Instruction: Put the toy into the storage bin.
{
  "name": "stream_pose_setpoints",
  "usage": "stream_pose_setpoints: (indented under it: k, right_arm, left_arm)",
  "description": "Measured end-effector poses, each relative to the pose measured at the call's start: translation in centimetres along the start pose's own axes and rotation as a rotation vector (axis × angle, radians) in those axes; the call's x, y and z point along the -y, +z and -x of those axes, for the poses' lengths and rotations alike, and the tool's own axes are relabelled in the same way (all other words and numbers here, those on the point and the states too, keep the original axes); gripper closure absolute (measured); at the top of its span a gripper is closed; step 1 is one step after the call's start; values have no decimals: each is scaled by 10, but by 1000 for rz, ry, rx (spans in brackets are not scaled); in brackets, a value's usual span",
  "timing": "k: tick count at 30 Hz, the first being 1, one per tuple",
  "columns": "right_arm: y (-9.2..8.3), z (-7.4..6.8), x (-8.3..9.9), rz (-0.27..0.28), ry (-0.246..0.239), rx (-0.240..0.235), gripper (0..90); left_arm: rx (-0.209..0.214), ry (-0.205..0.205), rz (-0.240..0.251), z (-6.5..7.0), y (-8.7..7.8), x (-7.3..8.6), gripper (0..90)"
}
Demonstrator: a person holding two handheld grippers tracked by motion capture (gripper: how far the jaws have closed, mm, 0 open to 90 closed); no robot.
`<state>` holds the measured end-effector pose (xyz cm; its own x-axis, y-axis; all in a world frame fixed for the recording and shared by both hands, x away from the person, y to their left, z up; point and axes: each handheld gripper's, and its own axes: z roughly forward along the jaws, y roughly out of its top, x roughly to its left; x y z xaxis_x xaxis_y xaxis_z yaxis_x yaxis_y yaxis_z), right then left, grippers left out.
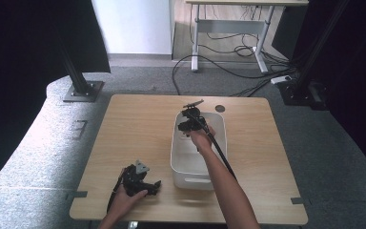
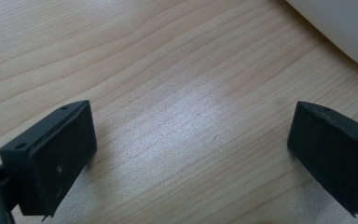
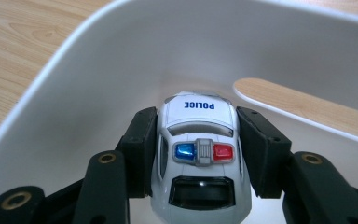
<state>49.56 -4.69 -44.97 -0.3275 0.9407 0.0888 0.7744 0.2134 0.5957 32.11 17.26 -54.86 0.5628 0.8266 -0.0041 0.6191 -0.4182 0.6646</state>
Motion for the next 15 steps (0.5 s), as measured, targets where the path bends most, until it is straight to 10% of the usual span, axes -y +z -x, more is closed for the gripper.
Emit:
stream_pose_setpoints:
  k: [15]
  right_arm:
    - [14, 0, 6, -72, -22, 21, 502]
  left_arm:
    - [4, 3, -3, 0, -1, 0, 12]
